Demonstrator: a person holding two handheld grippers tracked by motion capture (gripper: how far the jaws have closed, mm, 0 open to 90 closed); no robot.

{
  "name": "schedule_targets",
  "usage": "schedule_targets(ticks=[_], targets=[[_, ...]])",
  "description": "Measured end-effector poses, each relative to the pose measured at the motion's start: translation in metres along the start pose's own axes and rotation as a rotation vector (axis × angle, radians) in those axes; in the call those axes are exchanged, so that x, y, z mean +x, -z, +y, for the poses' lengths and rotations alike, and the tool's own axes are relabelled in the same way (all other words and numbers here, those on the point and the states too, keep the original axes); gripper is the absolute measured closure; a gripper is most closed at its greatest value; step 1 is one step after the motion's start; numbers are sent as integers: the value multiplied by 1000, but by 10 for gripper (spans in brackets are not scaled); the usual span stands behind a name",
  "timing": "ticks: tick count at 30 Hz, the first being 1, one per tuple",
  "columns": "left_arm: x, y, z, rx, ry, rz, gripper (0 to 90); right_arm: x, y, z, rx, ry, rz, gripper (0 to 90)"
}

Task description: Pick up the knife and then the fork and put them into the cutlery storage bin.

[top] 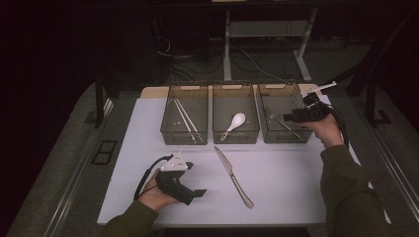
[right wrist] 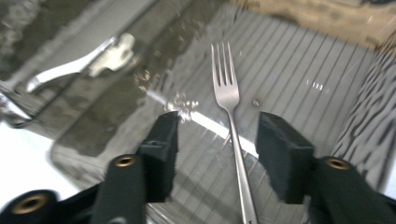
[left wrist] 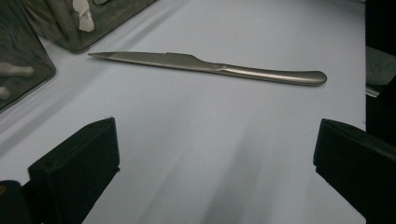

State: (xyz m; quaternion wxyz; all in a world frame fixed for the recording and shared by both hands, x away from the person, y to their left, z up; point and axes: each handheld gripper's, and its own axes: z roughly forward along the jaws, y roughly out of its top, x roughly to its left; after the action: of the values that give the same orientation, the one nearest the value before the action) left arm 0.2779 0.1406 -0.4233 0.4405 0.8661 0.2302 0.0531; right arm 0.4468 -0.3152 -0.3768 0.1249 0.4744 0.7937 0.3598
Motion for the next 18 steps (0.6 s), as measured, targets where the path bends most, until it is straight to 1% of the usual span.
schedule_targets(ticks=[2, 4, 6, 7, 8, 10, 11, 13, 14, 15, 16, 18], targets=[[1, 1, 0, -1, 0, 6, 45, 4, 8, -4, -39, -5, 25, 384], [1, 2, 1, -1, -2, 15, 116, 8, 16, -9, -55, 6, 29, 360], [2, 2, 2, 0, -1, 16, 157, 14, 22, -14, -67, 19, 38, 326], [3, 1, 3, 2, -2, 13, 194, 18, 25, -18, -74, 25, 42, 318], [4, 1, 4, 4, -4, 8, 242, 22, 28, -21, -85, 31, 44, 307], [6, -1, 7, 8, -10, 8, 328, 29, 34, -29, -102, 45, 61, 292], [8, -2, 9, 17, -14, 9, 370, 33, 37, -33, -108, 49, 62, 289], [11, -4, 13, 17, -16, 5, 487, 41, 40, -41, -124, 61, 74, 284], [14, -6, 15, 14, -13, -3, 525, 45, 40, -45, -124, 69, 84, 281], [15, -7, 18, 14, -10, 1, 586, 49, 40, -49, -128, 77, 95, 277], [17, -8, 19, 16, -11, 7, 628, 54, 40, -53, -124, 86, 99, 270], [20, -9, 23, 17, -12, 5, 705, 64, 40, -58, -116, 103, 95, 255]])
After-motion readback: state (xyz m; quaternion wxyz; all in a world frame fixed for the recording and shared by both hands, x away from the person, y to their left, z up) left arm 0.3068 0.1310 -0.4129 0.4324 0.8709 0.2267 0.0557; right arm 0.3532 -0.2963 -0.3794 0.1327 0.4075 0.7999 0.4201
